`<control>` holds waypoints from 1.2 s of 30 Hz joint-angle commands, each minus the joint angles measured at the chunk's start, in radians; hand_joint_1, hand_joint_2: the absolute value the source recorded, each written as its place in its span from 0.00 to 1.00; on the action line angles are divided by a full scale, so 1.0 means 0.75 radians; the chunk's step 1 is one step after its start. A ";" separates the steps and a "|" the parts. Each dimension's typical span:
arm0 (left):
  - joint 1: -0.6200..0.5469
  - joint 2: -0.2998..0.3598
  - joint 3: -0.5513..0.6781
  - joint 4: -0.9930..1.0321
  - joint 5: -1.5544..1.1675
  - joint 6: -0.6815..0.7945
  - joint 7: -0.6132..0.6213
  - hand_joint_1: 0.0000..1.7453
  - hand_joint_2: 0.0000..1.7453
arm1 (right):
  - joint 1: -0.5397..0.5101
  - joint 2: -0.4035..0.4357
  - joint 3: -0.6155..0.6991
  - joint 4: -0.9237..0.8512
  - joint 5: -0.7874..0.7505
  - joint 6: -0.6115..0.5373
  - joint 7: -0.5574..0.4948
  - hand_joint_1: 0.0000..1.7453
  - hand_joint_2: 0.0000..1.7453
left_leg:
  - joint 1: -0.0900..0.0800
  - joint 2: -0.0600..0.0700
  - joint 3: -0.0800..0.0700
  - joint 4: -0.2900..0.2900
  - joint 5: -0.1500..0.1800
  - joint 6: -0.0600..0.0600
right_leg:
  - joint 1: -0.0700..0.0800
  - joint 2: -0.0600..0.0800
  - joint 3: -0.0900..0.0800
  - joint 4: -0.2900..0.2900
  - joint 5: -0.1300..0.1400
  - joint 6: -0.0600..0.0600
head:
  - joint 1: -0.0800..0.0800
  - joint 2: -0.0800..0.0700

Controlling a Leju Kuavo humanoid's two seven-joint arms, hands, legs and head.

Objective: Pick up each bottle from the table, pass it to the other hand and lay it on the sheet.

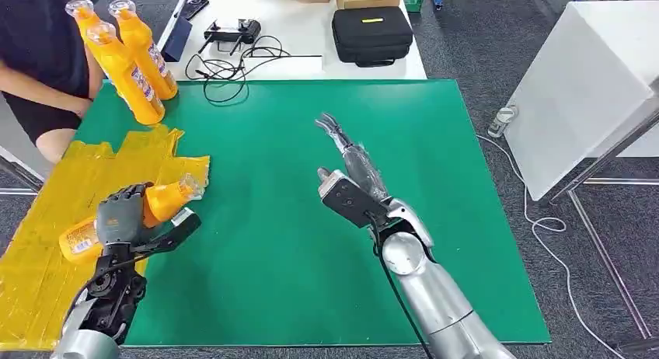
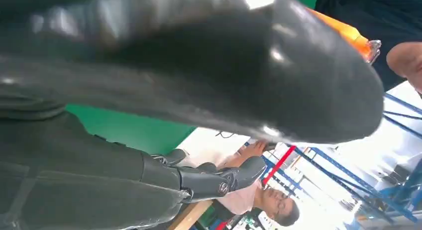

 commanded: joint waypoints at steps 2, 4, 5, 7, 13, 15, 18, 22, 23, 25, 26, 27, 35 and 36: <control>-0.049 -0.055 -0.181 0.209 -0.026 -0.055 0.043 0.03 1.00 | -0.100 0.008 -0.004 0.140 0.004 0.028 -0.004 0.00 0.00 | 0.000 -0.001 0.004 -0.001 -0.001 -0.001 | 0.000 -0.002 0.004 -0.001 -0.001 0.001 | 0.000 0.000; -0.070 -0.057 -0.187 0.251 0.002 -0.256 0.016 0.00 0.00 | -0.115 0.017 -0.005 0.155 0.008 0.036 -0.012 0.00 0.00 | 0.001 -0.001 0.007 0.000 -0.003 -0.002 | 0.001 -0.004 0.008 0.000 -0.003 0.002 | 0.000 0.000; -0.079 -0.049 -0.216 0.255 -0.022 -0.391 0.078 0.00 0.00 | -0.116 0.020 -0.007 0.152 0.012 0.039 -0.016 0.00 0.00 | 0.001 0.000 0.006 0.001 -0.003 -0.002 | 0.001 -0.002 0.007 0.000 -0.003 0.001 | -0.001 0.000; -0.092 -0.044 -0.221 0.258 -0.008 -0.516 0.098 0.00 0.00 | -0.092 0.017 -0.011 0.121 0.029 0.040 -0.011 0.00 0.00 | 0.000 -0.001 0.002 0.000 -0.001 -0.001 | 0.000 -0.002 0.003 0.000 -0.001 0.001 | 0.000 0.000; -0.094 -0.018 -0.218 0.259 0.019 -0.611 0.105 0.00 0.00 | -0.047 0.011 -0.029 0.072 0.056 0.043 -0.002 0.00 0.00 | 0.000 -0.007 0.008 -0.001 0.000 -0.001 | 0.000 -0.008 0.010 -0.001 -0.001 0.000 | -0.001 0.000; -0.092 -0.014 -0.217 0.258 0.021 -0.611 0.102 0.00 0.00 | -0.046 0.011 -0.030 0.071 0.057 0.043 -0.002 0.00 0.00 | 0.001 -0.005 0.010 -0.001 -0.001 -0.003 | 0.001 -0.008 0.012 -0.002 -0.001 0.000 | -0.001 0.000; -0.092 -0.014 -0.217 0.258 0.021 -0.611 0.102 0.00 0.00 | -0.046 0.011 -0.030 0.071 0.057 0.043 -0.002 0.00 0.00 | 0.000 -0.005 0.012 -0.002 0.000 -0.003 | 0.001 -0.007 0.015 -0.002 -0.001 0.000 | -0.001 0.000; -0.092 -0.014 -0.217 0.258 0.021 -0.611 0.102 0.00 0.00 | -0.046 0.011 -0.030 0.071 0.057 0.043 -0.002 0.00 0.00 | 0.000 -0.005 0.015 -0.002 0.001 -0.003 | 0.000 -0.008 0.017 -0.001 -0.001 0.000 | -0.001 0.000; -0.092 -0.014 -0.217 0.258 0.021 -0.611 0.102 0.00 0.00 | -0.046 0.011 -0.030 0.071 0.057 0.043 -0.002 0.00 0.00 | 0.000 -0.005 0.015 -0.002 0.000 -0.003 | 0.000 -0.008 0.017 -0.001 -0.001 0.000 | -0.001 0.000; -0.092 -0.014 -0.217 0.258 0.021 -0.611 0.102 0.00 0.00 | -0.046 0.011 -0.030 0.071 0.057 0.043 -0.002 0.00 0.00 | 0.001 -0.004 0.016 -0.001 0.000 -0.004 | 0.001 -0.007 0.018 -0.002 -0.001 0.000 | -0.001 0.000; -0.092 -0.014 -0.217 0.258 0.021 -0.611 0.102 0.00 0.00 | -0.046 0.011 -0.030 0.071 0.057 0.043 -0.002 0.00 0.00 | 0.000 -0.005 0.016 -0.002 0.000 -0.003 | 0.000 -0.008 0.018 -0.001 -0.001 0.000 | -0.001 0.000; -0.092 -0.012 -0.230 0.260 0.012 -0.642 0.116 0.00 0.00 | -0.047 0.013 -0.035 0.070 0.065 0.048 -0.001 0.00 0.00 | 0.001 -0.004 0.016 -0.001 0.000 -0.004 | 0.001 -0.007 0.018 -0.002 -0.001 0.000 | -0.001 0.000; -0.084 0.008 -0.164 0.231 0.124 -0.655 0.049 0.00 0.00 | -0.021 0.008 -0.060 0.067 0.085 0.055 -0.003 0.00 0.00 | 0.000 -0.002 0.018 -0.003 0.000 -0.004 | 0.000 -0.005 0.020 -0.002 0.000 0.000 | -0.001 0.000; -0.091 0.004 -0.132 0.222 0.175 -0.619 -0.011 0.00 0.00 | -0.011 0.005 -0.066 0.056 0.089 0.051 -0.001 0.00 0.00 | 0.000 -0.003 0.017 -0.003 0.001 -0.003 | 0.000 -0.007 0.019 -0.002 0.000 0.000 | -0.001 0.000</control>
